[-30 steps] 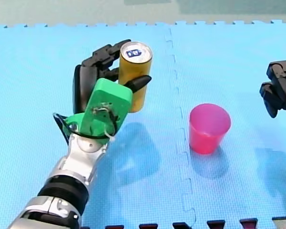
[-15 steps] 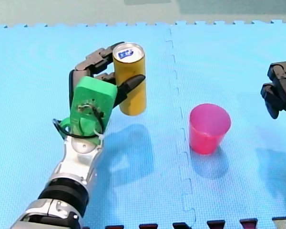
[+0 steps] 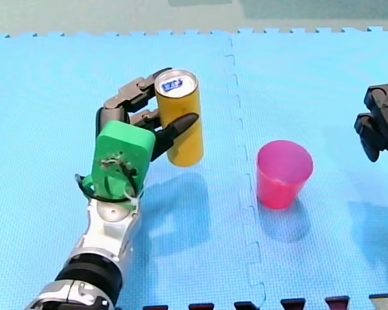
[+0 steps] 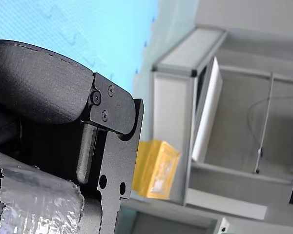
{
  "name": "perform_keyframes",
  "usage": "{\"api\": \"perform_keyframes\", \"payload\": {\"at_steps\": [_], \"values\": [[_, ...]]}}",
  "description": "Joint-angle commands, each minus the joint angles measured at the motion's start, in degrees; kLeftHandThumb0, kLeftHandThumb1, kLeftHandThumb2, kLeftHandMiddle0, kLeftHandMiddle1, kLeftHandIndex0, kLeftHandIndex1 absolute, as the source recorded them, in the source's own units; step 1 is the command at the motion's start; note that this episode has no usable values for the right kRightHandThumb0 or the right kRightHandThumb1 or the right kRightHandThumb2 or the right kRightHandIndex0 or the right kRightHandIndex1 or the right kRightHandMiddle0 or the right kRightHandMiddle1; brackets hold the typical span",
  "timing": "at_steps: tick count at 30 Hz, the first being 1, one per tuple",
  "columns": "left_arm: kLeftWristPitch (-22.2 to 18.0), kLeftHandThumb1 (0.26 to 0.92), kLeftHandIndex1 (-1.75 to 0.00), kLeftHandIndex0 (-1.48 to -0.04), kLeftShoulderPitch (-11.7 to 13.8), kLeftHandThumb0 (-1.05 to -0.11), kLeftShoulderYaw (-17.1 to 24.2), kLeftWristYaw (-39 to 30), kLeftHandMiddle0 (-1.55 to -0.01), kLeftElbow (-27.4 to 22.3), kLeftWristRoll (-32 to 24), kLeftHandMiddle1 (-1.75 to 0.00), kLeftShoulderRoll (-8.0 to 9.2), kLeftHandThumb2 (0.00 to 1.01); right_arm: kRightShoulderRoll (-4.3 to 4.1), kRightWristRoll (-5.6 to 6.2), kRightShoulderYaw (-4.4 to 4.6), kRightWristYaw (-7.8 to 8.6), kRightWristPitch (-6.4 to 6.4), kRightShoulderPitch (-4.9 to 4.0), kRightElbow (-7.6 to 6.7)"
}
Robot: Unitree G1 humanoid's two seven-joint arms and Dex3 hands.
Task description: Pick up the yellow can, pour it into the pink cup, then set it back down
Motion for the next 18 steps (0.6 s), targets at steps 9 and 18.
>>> {"api": "perform_keyframes", "payload": {"at_steps": [9, 18], "values": [[-0.98, 0.769, 0.00, -1.19, 0.25, -0.438, -1.66, 3.44, -1.33, 1.78, 3.52, -0.01, 0.49, 0.00, -0.37, 0.22, -0.27, 0.15, -0.41, 0.14, -0.14], [-0.24, 0.769, 0.00, -1.19, 0.54, -0.440, -2.98, 6.53, -1.33, 2.71, 6.12, -0.01, 0.82, 0.00, -0.47, 0.33, -0.38, 0.46, -0.61, 0.22, -0.31]]}}
